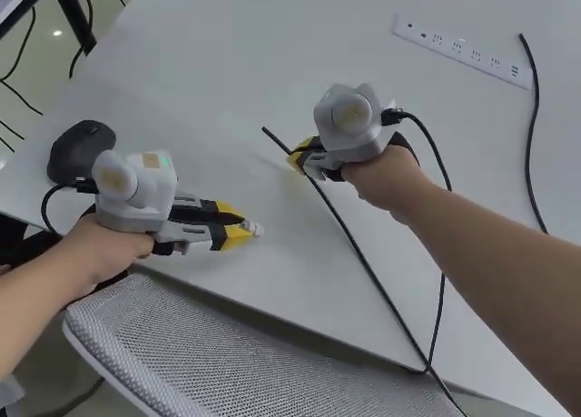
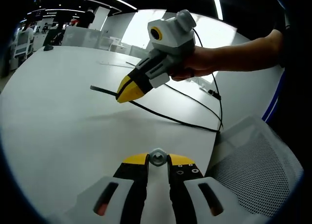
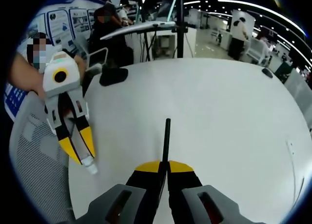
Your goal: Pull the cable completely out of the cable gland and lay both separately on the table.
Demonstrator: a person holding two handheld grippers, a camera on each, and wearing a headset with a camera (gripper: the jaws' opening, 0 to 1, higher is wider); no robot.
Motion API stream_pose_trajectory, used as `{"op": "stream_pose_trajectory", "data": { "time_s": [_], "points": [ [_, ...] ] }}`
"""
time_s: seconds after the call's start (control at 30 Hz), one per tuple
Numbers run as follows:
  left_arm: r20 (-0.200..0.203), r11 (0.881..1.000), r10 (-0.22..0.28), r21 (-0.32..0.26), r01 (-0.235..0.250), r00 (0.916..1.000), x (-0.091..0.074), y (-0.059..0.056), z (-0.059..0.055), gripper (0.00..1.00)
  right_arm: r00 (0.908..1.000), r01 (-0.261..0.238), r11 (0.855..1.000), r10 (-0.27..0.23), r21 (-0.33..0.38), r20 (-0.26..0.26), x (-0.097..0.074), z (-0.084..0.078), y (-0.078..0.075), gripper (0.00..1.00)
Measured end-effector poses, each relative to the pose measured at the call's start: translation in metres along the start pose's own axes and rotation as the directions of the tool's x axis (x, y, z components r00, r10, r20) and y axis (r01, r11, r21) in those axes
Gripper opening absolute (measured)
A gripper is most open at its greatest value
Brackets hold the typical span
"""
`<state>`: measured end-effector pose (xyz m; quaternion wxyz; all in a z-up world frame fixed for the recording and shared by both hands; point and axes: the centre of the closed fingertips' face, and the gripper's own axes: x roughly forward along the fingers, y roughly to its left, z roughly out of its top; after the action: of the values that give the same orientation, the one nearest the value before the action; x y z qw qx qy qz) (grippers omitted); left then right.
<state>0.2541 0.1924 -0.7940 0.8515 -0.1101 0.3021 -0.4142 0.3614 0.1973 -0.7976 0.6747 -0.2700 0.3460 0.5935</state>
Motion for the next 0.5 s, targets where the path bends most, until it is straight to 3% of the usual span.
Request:
{"op": "stream_pose_trajectory", "data": {
  "time_s": [0.2, 0.5],
  "points": [
    [0.001, 1.0, 0.018, 0.002, -0.019, 0.9998, 0.002, 0.004, -0.001, 0.15, 0.9996, -0.002, 0.998, 0.0, -0.058, -0.029, 0.007, -0.005, 0.009, 0.0],
    [-0.014, 0.999, 0.043, 0.028, -0.042, 0.999, 0.003, 0.007, -0.004, 0.16, 0.9996, 0.003, 0.998, -0.005, -0.058, -0.028, 0.012, -0.007, 0.014, 0.0]
  ]
}}
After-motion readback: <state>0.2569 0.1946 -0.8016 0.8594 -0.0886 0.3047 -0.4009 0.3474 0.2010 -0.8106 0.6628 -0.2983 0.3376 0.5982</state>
